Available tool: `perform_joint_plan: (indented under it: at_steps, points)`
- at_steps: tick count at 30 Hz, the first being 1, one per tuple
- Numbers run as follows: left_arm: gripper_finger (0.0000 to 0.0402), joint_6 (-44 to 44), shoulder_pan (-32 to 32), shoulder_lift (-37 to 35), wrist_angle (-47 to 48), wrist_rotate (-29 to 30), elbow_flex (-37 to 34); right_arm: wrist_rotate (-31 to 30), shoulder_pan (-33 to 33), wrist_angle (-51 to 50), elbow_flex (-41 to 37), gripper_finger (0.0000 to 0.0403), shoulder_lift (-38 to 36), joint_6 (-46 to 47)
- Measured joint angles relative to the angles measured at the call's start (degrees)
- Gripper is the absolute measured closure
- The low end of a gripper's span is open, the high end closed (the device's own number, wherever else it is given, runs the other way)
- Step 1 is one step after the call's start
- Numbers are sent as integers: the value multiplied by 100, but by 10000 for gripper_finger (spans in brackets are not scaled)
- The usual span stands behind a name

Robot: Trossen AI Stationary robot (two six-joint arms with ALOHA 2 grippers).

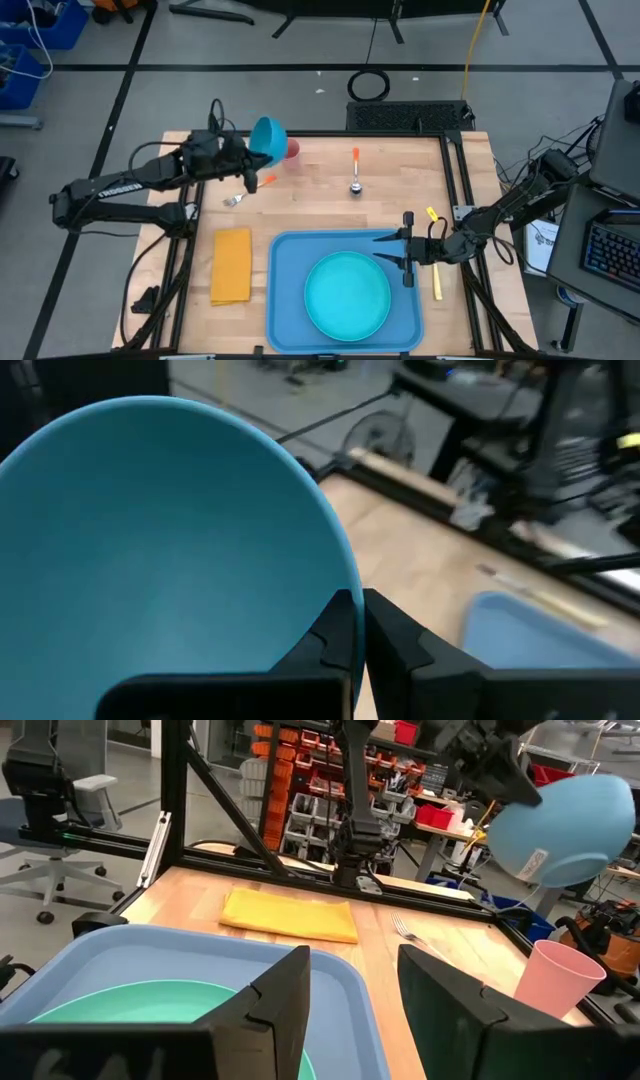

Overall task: Set up tray
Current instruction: Put the blue bowl on top of the light blue serving tray

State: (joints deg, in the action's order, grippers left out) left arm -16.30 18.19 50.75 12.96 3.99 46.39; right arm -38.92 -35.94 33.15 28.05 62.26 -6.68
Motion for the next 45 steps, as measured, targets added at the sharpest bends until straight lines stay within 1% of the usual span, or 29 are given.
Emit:
perform_joint_plan:
  at_steps: [5,12,16,18,23,30,32,40,45]
  points:
    - [394,-180,-400,25,-475,-394,0,-1,0,-2,0,261,0,0]
    - [394,-227,-1073,94,-822,-374,0,0,0,0,0,261,0,0]
    - [394,-369,-1462,362,-970,-329,-2,-2,1,0,0,261,0,0]
    - [394,-426,-1671,560,-1300,-337,0,-2,0,-2,0,261,0,0]
    - [394,-461,-2143,1058,-1767,-339,2,-2,2,-2,0,261,0,0]
    - [394,-665,-2585,1625,-2125,-333,0,-2,2,-4,2,261,0,0]
    - [394,-677,-2700,1748,-2194,-244,0,-2,2,-2,2,261,0,0]
    - [394,-830,-3077,2202,-2545,-234,0,-2,1,-2,2,261,0,-2]
    - [394,-927,-3247,2383,-2695,-129,0,-2,2,-4,2,261,0,-2]
